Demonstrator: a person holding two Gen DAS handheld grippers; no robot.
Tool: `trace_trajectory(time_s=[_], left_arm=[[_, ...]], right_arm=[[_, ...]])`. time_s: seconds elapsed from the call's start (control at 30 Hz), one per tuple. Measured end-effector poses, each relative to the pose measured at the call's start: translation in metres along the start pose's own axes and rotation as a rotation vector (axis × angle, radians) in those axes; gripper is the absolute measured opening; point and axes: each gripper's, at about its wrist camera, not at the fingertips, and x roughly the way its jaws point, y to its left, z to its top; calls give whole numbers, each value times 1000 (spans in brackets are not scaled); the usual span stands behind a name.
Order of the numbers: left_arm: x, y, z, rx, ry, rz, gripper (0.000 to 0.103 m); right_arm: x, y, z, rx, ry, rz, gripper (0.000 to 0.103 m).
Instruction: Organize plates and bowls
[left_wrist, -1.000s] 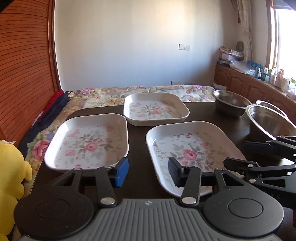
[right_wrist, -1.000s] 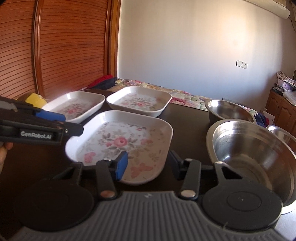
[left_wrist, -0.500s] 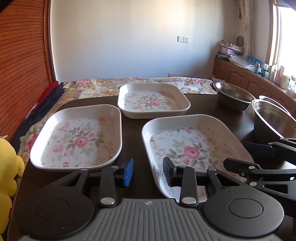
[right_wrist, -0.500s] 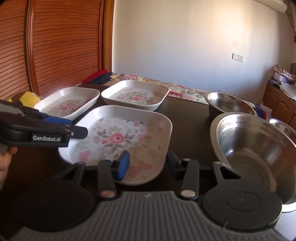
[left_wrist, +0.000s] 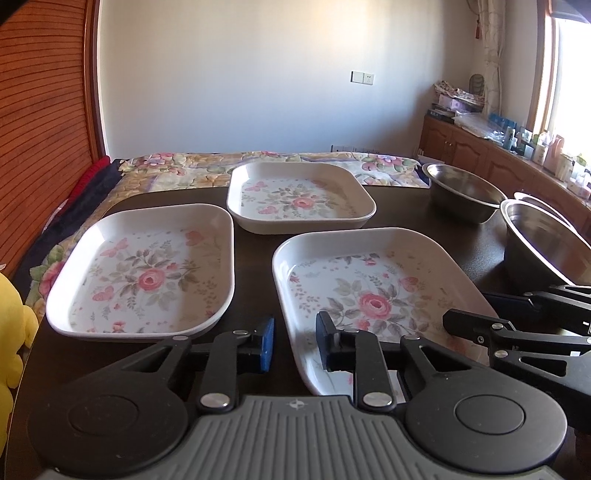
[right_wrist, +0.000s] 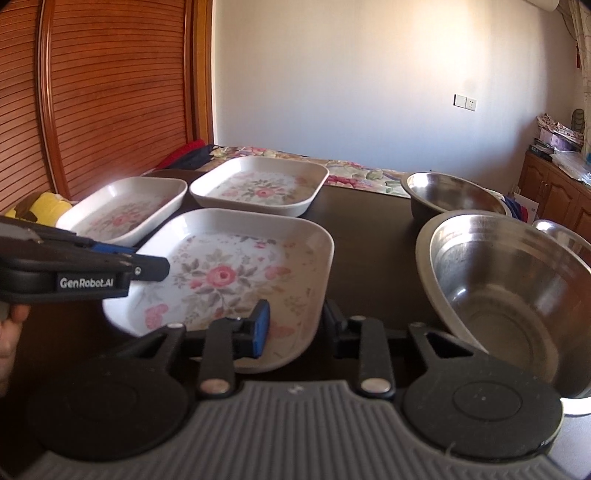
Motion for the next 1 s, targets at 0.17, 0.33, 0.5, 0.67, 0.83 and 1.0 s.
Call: trace_trajectory(time_s=[0.17, 0.33, 0.5, 0.67, 0.83, 1.0], left_arm=[[-1, 2, -1, -10, -4, -17, 18], [-4, 5, -2, -30, 2, -26, 14], [-8, 8, -4, -37, 7, 3, 14], [-19, 6, -3, -31, -4, 9, 14], [-33, 3, -5, -27, -22, 8, 14], [-53, -3, -11, -27, -44, 2, 14]], right_arm=[[1, 0, 0, 5, 0, 3, 32], [2, -5, 0, 36, 4, 22, 28], [-4, -4, -2, 45, -20, 49, 19], [-7, -3, -4, 44, -19, 56, 19], [-18, -4, -6, 47, -35, 63, 19], [-36, -6, -11, 41, -53, 74, 19]])
